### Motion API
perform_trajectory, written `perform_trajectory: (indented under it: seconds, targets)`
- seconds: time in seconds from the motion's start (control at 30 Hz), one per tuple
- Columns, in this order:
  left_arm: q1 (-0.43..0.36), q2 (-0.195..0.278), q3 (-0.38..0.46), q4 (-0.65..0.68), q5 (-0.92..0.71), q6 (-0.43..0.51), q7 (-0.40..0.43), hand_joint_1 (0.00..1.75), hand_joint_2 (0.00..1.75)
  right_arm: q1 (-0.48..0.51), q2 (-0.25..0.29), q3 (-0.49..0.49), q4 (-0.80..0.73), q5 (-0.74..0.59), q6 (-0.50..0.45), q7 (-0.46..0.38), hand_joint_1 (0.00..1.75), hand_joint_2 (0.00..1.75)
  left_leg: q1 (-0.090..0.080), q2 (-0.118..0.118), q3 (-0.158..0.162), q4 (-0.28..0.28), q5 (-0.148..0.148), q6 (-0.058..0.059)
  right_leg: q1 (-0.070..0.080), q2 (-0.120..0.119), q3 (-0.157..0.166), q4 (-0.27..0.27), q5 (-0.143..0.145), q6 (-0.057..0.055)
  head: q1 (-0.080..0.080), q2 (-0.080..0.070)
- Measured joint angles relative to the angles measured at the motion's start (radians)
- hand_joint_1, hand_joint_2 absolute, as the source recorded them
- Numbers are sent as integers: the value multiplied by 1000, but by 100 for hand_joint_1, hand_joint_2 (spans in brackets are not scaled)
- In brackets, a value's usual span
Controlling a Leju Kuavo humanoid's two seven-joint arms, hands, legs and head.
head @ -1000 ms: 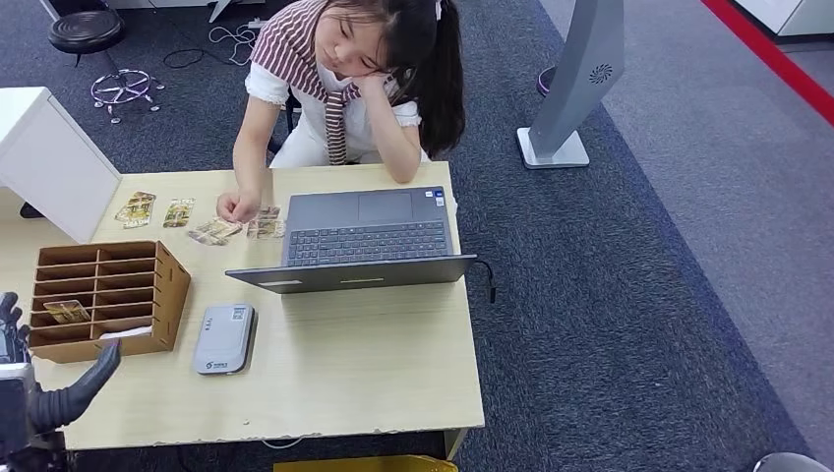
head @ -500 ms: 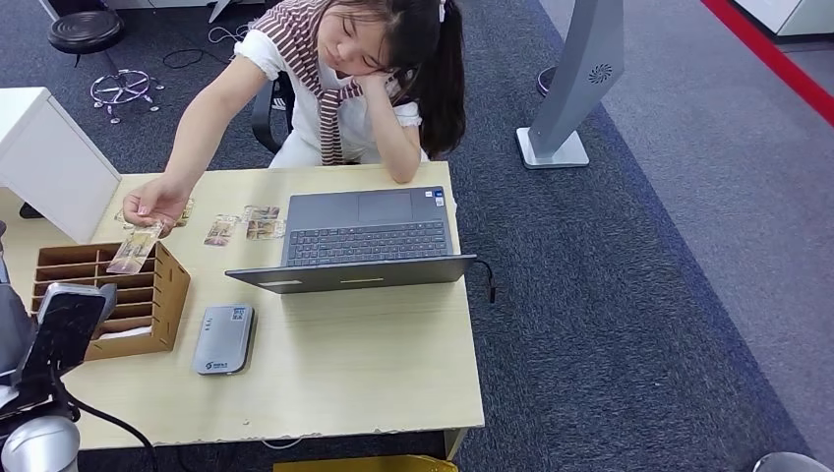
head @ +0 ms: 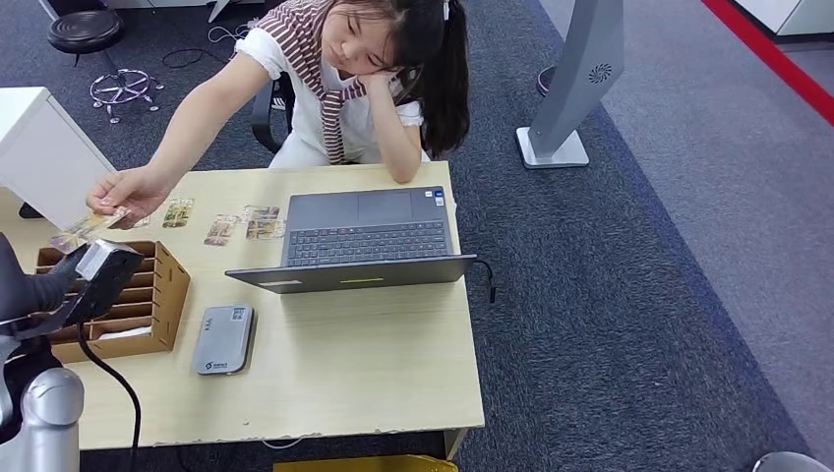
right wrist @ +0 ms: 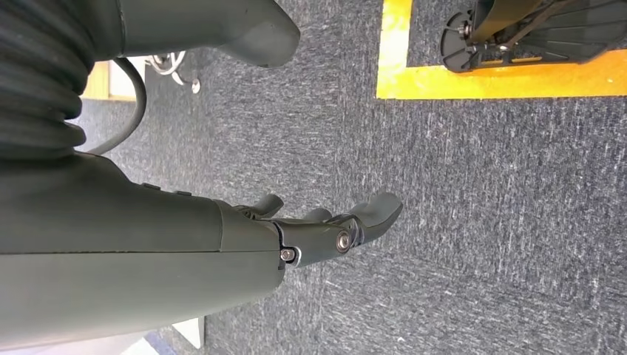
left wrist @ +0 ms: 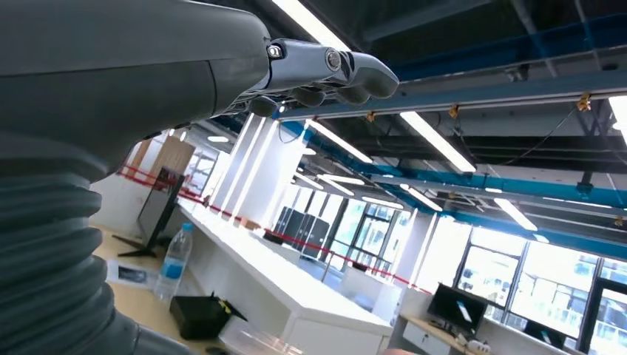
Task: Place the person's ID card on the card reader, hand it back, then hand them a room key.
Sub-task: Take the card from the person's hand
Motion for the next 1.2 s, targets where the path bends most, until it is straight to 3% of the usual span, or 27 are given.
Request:
perform_trajectory:
  seconds: [0.3, 0.43, 1.2]
  targets:
    - [-2, 13, -11, 4, -7, 3, 7, 0, 175, 0, -5, 0, 3, 12, 5, 0, 0, 175, 0, 0, 0, 0, 0, 0, 0, 0, 0, 0, 0, 0, 0, 0]
    - [-2, 16, -13, 4, -7, 3, 8, 175, 175, 0, -6, 0, 3, 13, 6, 0, 0, 175, 0, 0, 0, 0, 0, 0, 0, 0, 0, 0, 0, 0, 0, 0]
    - [32, 23, -19, 4, 45, -1, -25, 175, 175, 0, -7, 0, 4, 17, 8, 3, 0, 175, 0, 0, 0, 0, 0, 0, 0, 0, 0, 0, 0, 0, 0, 0]
